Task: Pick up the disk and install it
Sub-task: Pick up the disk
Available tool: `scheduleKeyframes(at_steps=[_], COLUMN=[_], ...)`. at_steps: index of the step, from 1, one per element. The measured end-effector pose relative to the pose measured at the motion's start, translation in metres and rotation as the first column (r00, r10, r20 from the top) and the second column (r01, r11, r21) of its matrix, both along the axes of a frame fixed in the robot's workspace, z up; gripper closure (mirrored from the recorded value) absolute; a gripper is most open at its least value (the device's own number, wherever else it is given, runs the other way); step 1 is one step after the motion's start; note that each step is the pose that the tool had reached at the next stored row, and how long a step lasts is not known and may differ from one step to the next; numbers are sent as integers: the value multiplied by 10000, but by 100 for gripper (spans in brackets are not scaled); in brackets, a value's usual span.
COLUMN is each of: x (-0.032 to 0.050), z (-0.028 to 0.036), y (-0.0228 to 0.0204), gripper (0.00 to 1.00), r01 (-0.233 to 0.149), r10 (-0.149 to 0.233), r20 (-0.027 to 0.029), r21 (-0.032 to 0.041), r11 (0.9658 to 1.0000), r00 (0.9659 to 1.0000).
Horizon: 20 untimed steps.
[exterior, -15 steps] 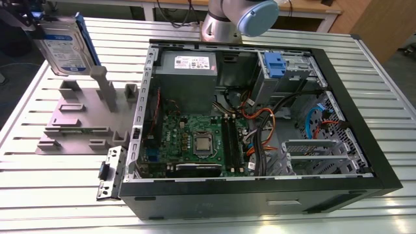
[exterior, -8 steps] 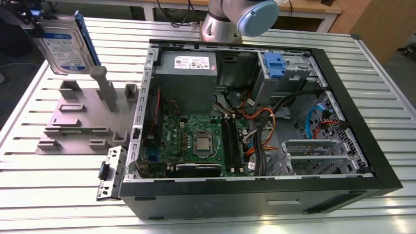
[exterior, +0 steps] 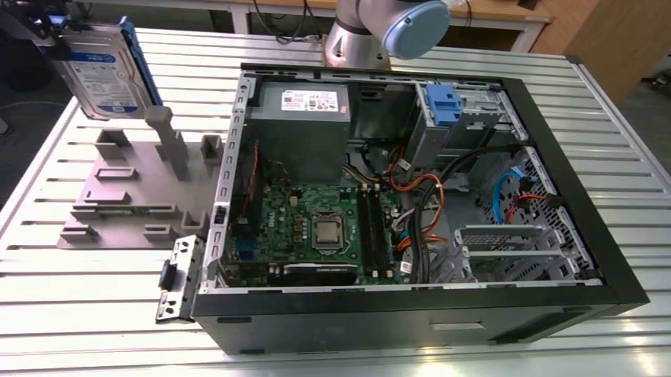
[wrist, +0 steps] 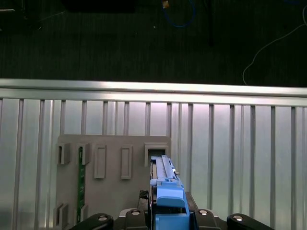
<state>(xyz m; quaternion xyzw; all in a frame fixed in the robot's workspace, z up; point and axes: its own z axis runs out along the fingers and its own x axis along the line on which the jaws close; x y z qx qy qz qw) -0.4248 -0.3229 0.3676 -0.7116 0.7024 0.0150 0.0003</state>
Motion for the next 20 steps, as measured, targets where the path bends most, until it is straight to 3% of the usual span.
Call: scheduleKeyframes(at_steps=[20], x=[0], z=[103], y=[0], gripper=[63], r01=[0], r10=[0], r20=[0], r21=[0], r11=[10000], r00=[10000])
